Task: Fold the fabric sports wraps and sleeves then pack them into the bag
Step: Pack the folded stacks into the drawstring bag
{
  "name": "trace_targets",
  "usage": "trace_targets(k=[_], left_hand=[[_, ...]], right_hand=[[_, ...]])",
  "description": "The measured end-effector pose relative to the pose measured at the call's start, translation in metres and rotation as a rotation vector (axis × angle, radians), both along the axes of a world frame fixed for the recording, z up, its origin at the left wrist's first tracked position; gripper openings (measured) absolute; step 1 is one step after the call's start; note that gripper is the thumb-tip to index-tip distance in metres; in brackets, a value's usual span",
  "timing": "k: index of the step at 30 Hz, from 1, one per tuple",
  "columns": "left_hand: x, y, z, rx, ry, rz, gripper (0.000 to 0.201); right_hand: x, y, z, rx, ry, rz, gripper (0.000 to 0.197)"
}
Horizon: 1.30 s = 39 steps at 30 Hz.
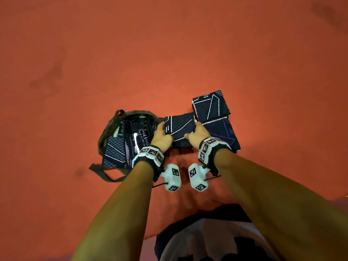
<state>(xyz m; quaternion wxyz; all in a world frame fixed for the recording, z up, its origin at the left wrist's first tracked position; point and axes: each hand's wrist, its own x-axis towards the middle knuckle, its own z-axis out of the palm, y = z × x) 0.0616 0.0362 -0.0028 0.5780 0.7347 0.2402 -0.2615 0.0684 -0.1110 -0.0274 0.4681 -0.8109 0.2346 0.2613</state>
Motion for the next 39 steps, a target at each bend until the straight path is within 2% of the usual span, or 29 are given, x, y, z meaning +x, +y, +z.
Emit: trace_targets(k=[4,7,9,15,20,26,31,36,39], left_hand=[[-0.005,0.007,0.038,0.016,-0.06,0.014,0.078],[-0.007,0.019,0.049,0.047,-0.099,0.034,0.076],[-0.009,0.03,0.055,0.053,-0.105,0.06,0.076],[-0.017,0.064,0.063,0.079,-0.118,0.131,0.075],[-0.026,0.094,0.066,0.109,-0.125,0.189,0.073],[-0.028,0.119,0.059,0.093,-0.109,0.25,0.071],[-0.028,0.129,0.042,0.071,-0.095,0.315,0.068],[-0.03,0.146,0.027,0.06,-0.059,0.349,0.063],[-0.032,0.157,0.019,0.046,-0.038,0.36,0.064]], right_hand=[[0.003,0.012,0.015,0.008,-0.037,0.015,0.073],[0.006,0.023,0.026,0.025,-0.066,0.017,0.067],[0.007,0.032,0.034,0.043,-0.078,0.032,0.063],[0.008,0.072,0.047,0.097,-0.066,0.059,0.068],[0.008,0.1,0.052,0.106,-0.054,0.127,0.057],[0.015,0.122,0.058,0.117,-0.006,0.18,0.054],[0.018,0.135,0.057,0.107,0.05,0.145,0.062],[0.019,0.157,0.042,0.117,0.084,0.202,0.07],[0.014,0.167,0.045,0.132,0.096,0.208,0.051]])
